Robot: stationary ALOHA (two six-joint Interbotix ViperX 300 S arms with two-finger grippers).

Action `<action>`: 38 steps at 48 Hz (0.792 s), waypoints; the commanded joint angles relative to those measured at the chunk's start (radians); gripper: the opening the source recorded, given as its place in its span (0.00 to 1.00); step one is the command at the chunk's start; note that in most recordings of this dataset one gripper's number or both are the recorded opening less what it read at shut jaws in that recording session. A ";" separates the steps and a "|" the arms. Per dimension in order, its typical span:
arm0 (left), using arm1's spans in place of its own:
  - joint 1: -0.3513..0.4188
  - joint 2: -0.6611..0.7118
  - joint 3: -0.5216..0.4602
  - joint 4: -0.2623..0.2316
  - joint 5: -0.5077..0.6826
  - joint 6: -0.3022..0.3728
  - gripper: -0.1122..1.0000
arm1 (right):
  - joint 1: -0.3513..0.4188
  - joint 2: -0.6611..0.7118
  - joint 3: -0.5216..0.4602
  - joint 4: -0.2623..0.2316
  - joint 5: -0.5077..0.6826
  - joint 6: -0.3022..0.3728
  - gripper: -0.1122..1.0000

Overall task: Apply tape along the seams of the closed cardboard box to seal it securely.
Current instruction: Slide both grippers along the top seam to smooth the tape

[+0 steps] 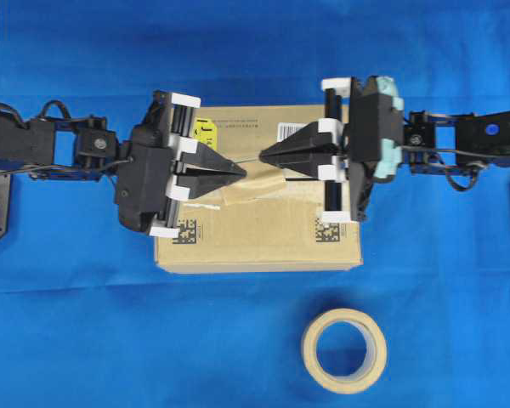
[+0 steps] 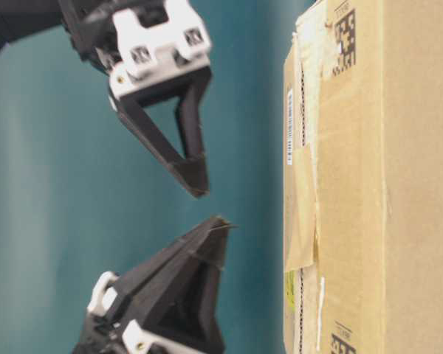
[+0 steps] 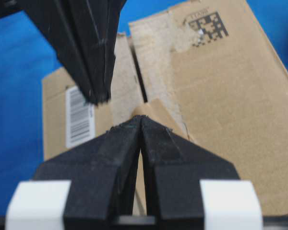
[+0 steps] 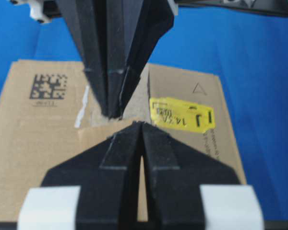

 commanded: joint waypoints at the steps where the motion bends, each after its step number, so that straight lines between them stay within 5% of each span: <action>1: -0.003 0.014 -0.012 0.002 -0.028 -0.005 0.10 | -0.005 0.021 -0.043 0.000 -0.008 0.000 0.11; 17: 0.017 0.121 -0.015 0.002 -0.072 -0.063 0.10 | -0.005 0.147 -0.107 0.002 0.006 0.005 0.11; 38: 0.044 0.147 0.098 0.002 -0.092 -0.178 0.10 | -0.005 0.175 -0.044 0.044 0.029 0.014 0.11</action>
